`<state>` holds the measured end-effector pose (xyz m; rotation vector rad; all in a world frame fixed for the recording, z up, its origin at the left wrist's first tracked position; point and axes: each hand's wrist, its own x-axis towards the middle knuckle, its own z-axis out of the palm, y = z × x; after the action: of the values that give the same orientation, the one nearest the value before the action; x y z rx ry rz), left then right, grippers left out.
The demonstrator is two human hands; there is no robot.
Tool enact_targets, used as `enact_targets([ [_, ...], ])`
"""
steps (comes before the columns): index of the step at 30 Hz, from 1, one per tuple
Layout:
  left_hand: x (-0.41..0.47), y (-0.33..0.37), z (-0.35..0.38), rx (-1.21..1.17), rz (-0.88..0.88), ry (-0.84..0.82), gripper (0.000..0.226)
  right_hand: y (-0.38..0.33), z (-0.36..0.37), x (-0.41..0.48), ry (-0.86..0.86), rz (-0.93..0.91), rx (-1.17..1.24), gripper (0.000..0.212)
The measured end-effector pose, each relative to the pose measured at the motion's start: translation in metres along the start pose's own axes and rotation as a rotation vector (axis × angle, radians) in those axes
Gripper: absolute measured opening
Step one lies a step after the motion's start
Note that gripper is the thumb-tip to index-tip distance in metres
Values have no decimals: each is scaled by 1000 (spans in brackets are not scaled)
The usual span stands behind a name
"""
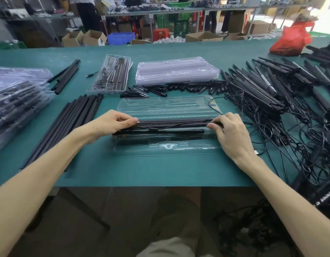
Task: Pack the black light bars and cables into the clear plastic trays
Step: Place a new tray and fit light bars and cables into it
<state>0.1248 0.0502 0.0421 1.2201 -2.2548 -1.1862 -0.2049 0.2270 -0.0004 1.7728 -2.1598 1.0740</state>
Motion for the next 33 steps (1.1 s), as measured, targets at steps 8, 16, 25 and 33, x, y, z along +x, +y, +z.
enact_targets([
  [8, -9, 6, -4, 13, 78, -95, 37, -2, -3, -1, -11, -35, 11, 30],
  [16, -9, 4, 3, 68, 138, 21, 20, -3, -4, -1, -17, -29, 18, 27],
  [25, -4, 8, 16, 333, 232, 133, 22, -1, -3, -2, 18, -55, -47, 23],
  [33, 1, 13, 19, 333, 216, 108, 19, 1, 0, -3, 63, -97, -79, 18],
])
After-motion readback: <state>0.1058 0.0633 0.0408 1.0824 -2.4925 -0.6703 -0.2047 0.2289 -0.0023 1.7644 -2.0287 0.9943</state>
